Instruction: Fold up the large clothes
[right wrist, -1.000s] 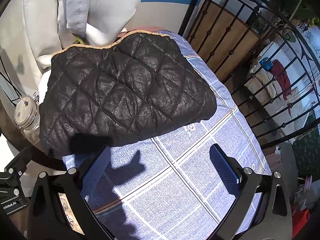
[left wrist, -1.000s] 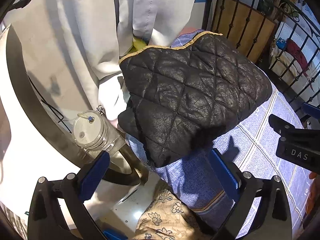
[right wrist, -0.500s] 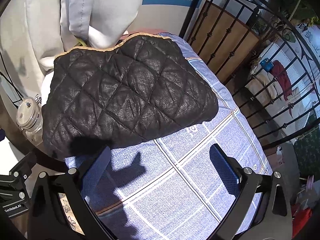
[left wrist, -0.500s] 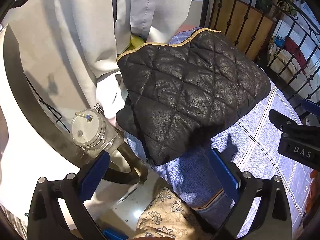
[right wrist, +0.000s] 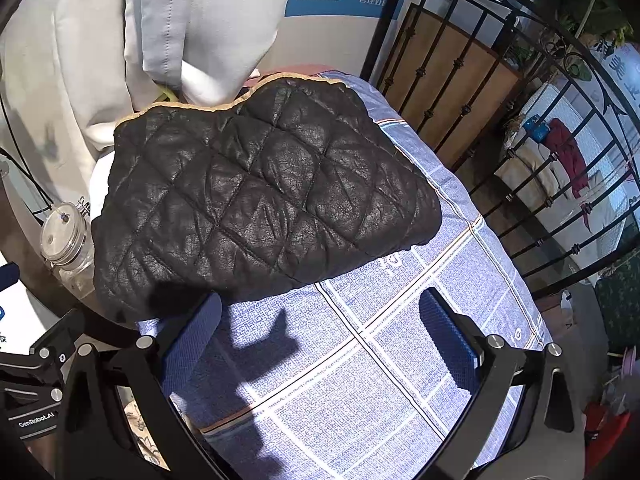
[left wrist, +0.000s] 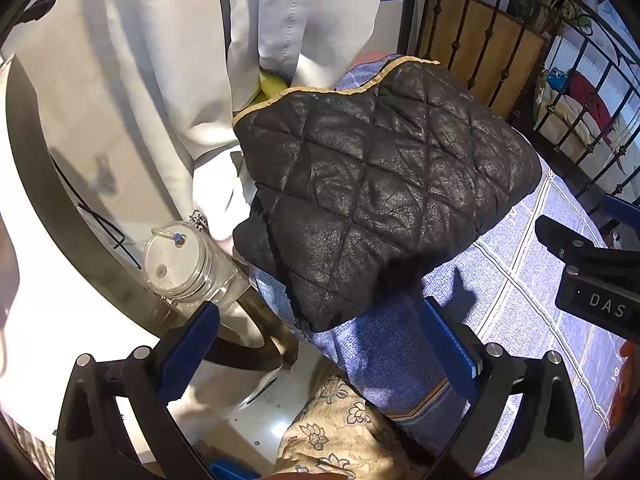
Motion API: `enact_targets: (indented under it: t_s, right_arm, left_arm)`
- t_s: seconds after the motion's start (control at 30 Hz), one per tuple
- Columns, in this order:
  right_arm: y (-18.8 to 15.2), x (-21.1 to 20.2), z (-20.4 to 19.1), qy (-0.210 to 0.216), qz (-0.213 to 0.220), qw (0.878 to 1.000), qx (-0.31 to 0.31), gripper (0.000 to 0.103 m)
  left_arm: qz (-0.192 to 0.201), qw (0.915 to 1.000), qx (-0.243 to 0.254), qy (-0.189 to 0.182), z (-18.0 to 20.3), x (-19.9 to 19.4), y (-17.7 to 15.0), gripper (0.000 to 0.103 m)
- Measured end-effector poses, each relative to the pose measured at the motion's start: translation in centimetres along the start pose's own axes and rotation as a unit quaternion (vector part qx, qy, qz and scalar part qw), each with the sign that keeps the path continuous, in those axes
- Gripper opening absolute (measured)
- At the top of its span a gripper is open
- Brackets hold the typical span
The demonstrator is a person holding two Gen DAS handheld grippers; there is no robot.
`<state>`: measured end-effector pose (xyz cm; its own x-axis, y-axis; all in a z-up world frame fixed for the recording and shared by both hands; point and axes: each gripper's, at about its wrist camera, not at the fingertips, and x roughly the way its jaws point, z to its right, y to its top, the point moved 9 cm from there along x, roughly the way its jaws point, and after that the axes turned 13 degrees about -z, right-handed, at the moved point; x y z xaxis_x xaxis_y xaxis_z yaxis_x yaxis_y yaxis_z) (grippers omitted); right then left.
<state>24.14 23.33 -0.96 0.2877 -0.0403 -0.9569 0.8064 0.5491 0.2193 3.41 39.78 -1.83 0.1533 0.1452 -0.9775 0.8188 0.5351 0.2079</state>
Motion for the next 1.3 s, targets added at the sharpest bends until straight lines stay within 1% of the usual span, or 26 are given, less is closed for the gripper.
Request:
enact_targets:
  t_s: [0.9, 1.07, 1.3]
  right_arm:
    - [-0.21, -0.14, -0.60, 0.005, 0.001, 1.000, -0.002, 0.098]
    - [-0.21, -0.29, -0.61, 0.014, 0.005, 1.000, 0.003, 0.098]
    - [-0.18, -0.36, -0.71, 0.015, 0.007, 1.000, 0.003, 0.098]
  left_arm:
    - [0.002, 1.0000, 0.002, 0.000, -0.31, -0.03, 0.06, 0.097]
    - [0.002, 1.0000, 0.003, 0.001, -0.40, 0.09, 0.09, 0.097]
    - [0.003, 1.0000, 0.003, 0.001, -0.40, 0.09, 0.03, 0.097]
